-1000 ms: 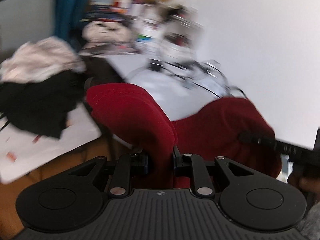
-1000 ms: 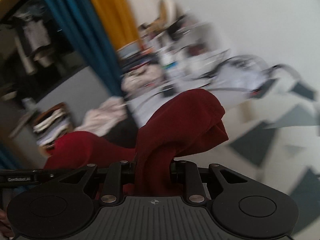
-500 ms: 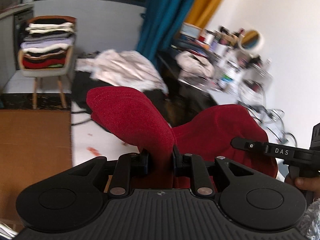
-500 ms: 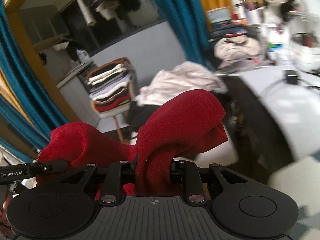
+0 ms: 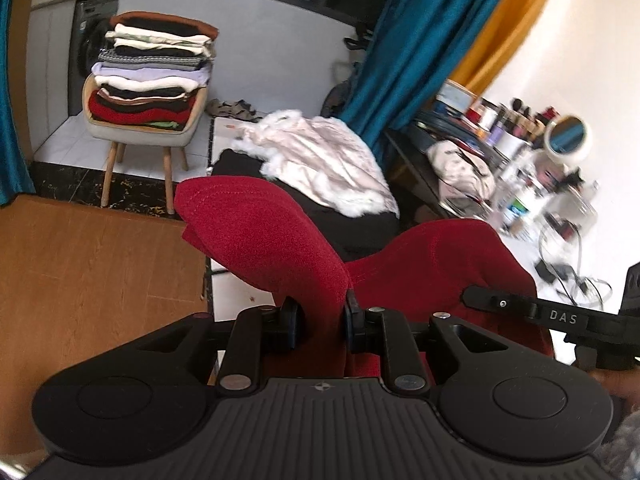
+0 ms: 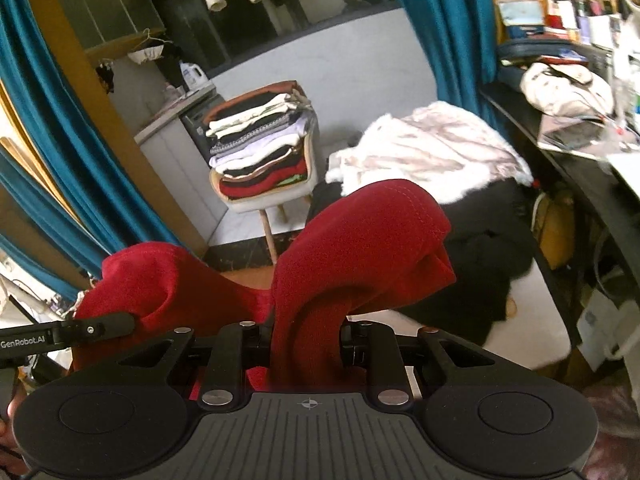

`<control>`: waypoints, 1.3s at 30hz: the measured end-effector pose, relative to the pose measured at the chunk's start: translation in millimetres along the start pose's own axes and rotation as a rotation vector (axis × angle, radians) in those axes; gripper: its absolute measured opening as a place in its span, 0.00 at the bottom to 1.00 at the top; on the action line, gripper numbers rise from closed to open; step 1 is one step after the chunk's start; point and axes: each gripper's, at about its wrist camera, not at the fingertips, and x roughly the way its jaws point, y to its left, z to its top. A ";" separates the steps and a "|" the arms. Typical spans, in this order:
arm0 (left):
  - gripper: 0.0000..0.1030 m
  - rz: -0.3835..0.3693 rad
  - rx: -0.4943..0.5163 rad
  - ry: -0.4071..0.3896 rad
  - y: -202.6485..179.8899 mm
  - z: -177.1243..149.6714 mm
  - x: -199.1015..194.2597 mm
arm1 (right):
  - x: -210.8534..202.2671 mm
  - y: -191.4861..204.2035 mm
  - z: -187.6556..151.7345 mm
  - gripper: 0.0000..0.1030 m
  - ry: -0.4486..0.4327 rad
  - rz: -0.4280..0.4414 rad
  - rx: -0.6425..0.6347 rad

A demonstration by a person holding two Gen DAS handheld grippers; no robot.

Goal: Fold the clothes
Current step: 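Carry the lifted red bundle with both grippers to the clothes-stacked chair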

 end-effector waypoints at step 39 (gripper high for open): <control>0.20 -0.040 0.010 -0.091 407.3 334.4 91.8 | 453.1 260.5 256.7 0.20 -0.063 0.012 0.072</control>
